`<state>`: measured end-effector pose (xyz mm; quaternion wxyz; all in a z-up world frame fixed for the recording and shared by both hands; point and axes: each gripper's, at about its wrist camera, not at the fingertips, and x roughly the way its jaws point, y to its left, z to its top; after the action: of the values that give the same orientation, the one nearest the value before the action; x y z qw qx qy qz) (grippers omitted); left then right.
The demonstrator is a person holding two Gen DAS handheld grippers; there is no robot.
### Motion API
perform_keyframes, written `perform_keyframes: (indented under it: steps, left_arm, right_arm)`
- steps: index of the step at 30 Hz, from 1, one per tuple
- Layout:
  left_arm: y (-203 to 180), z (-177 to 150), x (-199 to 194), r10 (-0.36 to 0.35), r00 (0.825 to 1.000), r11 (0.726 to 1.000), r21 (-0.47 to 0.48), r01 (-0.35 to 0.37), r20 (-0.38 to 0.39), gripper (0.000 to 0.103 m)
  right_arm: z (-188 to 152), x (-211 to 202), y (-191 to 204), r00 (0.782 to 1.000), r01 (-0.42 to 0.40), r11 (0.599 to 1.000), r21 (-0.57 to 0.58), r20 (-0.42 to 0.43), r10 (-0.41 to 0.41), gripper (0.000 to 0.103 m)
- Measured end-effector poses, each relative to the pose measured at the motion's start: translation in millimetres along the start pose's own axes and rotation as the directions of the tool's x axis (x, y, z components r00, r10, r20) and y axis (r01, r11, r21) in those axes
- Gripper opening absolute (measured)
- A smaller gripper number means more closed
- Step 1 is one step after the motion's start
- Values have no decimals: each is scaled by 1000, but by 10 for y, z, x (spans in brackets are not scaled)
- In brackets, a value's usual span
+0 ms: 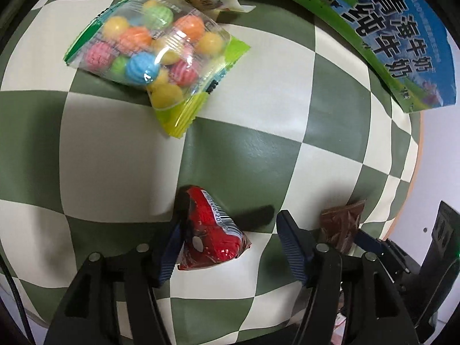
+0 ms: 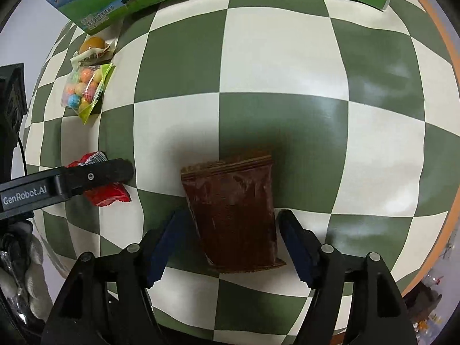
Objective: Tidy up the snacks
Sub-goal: 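Grasp the brown packet with right tool while left tool grasps the red candy, then carry both items into the box and open both tools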
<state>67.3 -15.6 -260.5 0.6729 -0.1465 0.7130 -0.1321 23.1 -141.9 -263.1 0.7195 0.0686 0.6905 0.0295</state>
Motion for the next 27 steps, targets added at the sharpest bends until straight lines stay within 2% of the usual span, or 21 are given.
perform_keyframes:
  steps: [5, 6, 9, 10, 14, 15, 16, 20, 22, 27]
  left_arm:
    - [-165, 25, 24, 85, 996, 993, 82, -85, 8, 61]
    - [-194, 12, 38, 95, 995, 992, 82, -95, 12, 57]
    - [-297, -28, 51, 136, 990, 986, 90, -138, 26, 37]
    - [-312, -16, 28, 137, 990, 986, 91, -138, 26, 35]
    - [-426, 19, -57, 150, 988, 983, 101, -153, 33, 33]
    - [-451, 40, -79, 152, 988, 982, 109, -156, 40, 33]
    - [-481, 86, -105, 149, 988, 981, 121, -154, 48, 33]
    - [-654, 213, -284, 144, 986, 975, 160, -156, 87, 33]
    - [-733, 245, -358, 130, 987, 976, 165, -144, 95, 33]
    - [-853, 350, -530, 107, 988, 973, 191, -128, 115, 33]
  right_arm:
    - [-12, 15, -92, 1000, -5, 1000, 10, 2, 5, 74]
    - [-15, 15, -91, 1000, 4, 1000, 6, 3, -4, 72]
    - [-65, -47, -164, 999, 18, 1000, 1, 27, -18, 55]
    - [-73, -69, -174, 999, 12, 1000, 8, 32, -13, 50]
    - [-77, -199, -221, 998, -13, 1000, 18, 59, 12, 43]
    - [-71, -250, -223, 997, -21, 1000, 14, 70, 20, 33]
    - [-68, -291, -219, 997, -35, 999, 16, 76, 33, 31]
    - [-15, -423, -227, 994, -65, 998, 17, 92, 63, 28]
    - [19, -490, -264, 991, -91, 995, 32, 105, 87, 23]
    - [126, -747, -305, 982, -123, 992, 33, 146, 116, 22]
